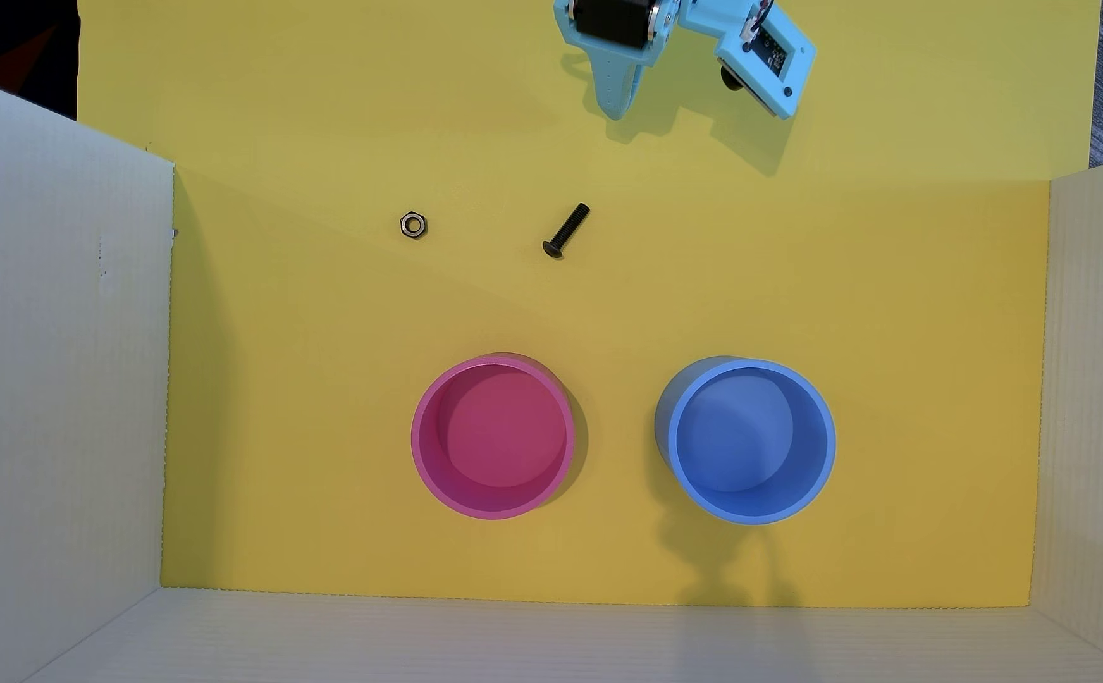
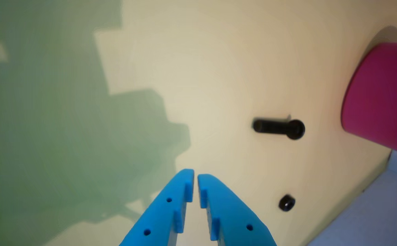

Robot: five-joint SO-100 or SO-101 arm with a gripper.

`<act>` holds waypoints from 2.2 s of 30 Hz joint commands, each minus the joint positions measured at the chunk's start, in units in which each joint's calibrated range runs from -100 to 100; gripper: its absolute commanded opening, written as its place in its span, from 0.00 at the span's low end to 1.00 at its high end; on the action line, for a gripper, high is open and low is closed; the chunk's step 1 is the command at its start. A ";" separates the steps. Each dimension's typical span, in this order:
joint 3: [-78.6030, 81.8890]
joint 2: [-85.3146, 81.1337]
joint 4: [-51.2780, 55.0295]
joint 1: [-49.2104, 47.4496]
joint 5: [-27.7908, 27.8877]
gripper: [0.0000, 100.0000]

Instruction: Pick up the bolt and place it in the pink box

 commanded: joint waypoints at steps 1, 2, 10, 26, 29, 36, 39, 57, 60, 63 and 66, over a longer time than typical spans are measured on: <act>-0.21 0.14 0.12 0.48 -0.19 0.01; -0.21 0.14 0.12 0.48 -0.19 0.01; -0.21 0.14 0.12 0.48 -0.19 0.01; -0.21 0.14 0.12 0.11 -0.19 0.01; -0.21 0.14 0.12 -0.03 -0.03 0.01; -0.39 0.14 0.12 0.55 -0.14 0.01; -0.48 0.23 0.20 0.63 -0.14 0.01; -41.91 24.30 2.43 11.59 -0.08 0.01; -53.58 37.69 5.78 11.59 -0.14 0.01; -65.15 50.14 8.87 11.67 -0.14 0.01; -75.65 59.40 11.10 12.18 0.28 0.01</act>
